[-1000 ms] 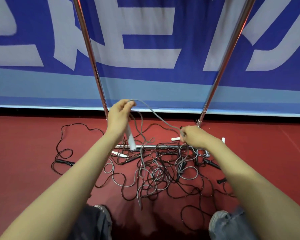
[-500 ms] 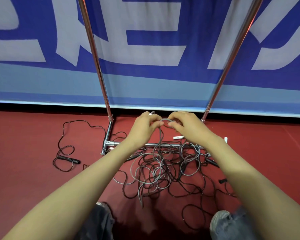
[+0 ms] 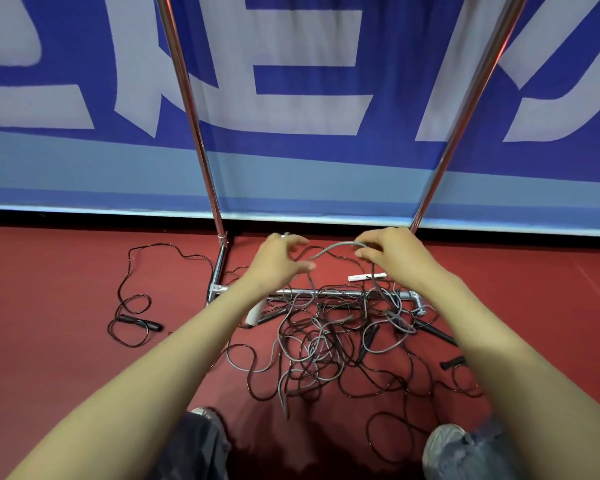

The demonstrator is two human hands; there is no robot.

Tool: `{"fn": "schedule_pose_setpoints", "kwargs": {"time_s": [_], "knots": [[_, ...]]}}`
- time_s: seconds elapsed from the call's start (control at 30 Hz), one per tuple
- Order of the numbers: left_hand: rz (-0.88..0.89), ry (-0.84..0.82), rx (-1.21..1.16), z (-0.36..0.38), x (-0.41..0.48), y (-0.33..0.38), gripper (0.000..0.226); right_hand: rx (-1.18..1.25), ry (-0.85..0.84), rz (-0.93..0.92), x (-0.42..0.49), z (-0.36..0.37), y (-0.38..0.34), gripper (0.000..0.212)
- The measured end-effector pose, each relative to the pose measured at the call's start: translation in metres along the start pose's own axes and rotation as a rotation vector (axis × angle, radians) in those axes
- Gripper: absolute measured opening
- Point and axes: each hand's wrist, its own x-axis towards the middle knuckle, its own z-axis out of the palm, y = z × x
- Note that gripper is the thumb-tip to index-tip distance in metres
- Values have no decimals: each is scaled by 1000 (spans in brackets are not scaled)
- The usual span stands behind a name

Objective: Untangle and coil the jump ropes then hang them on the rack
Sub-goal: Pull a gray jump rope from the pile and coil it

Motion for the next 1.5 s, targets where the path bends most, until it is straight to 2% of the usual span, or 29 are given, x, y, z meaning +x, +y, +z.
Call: {"fn": "schedule_pose_setpoints", "kwargs": {"time_s": [0.13,0.23,0.33,0.4,0.43,0.5,0.53,0.6,0.63,0.7,0.83,0.97,1.1,1.23,1.3,1.37,1.4,1.47,1.5], "knots": [[193,50,-98,10,-6,21,25,25,-12,-88,-1,0,-15,10],[247,180,-126,11,-7,26,15,95,10,-90,0,1,-18,6],[151,349,-457,3,-7,36,9,157,-65,0,0,3,-9,8],[70,455,-702,-7,-4,41,9,62,-233,78,-1,7,1,9],[53,494,-730,-13,-2,39,10,5,-299,115,-2,10,7,11],[29,465,-569,-21,5,29,10,-33,-295,176,-1,13,16,10],[-4,397,-438,-23,7,23,21,-31,-243,191,0,12,17,11],[-129,215,-186,-19,10,9,62,-37,-137,174,1,8,15,15],[-166,137,-89,-15,9,5,70,-41,-106,148,1,5,12,17],[-75,61,-19,-6,5,6,58,-53,-84,81,0,2,4,19],[204,17,-81,4,-5,25,32,-24,-28,-33,-2,-1,-14,14],[285,138,-106,6,-6,32,17,96,21,-79,-5,-6,-27,15],[336,349,-180,4,-4,35,14,196,-28,-62,-10,-6,-29,11],[159,575,-593,-16,2,41,10,12,-270,98,-8,6,-6,12],[79,610,-651,-27,4,34,9,-13,-292,172,-7,10,3,14],[2,517,-442,-31,8,21,7,35,-177,201,-4,7,5,17],[-58,425,-294,-30,8,15,13,52,-101,193,-4,4,4,19],[-175,214,-73,-22,7,6,49,17,-10,136,-2,-1,1,18],[-174,151,-28,-18,5,5,63,-28,-9,99,-1,-2,0,15]]}}
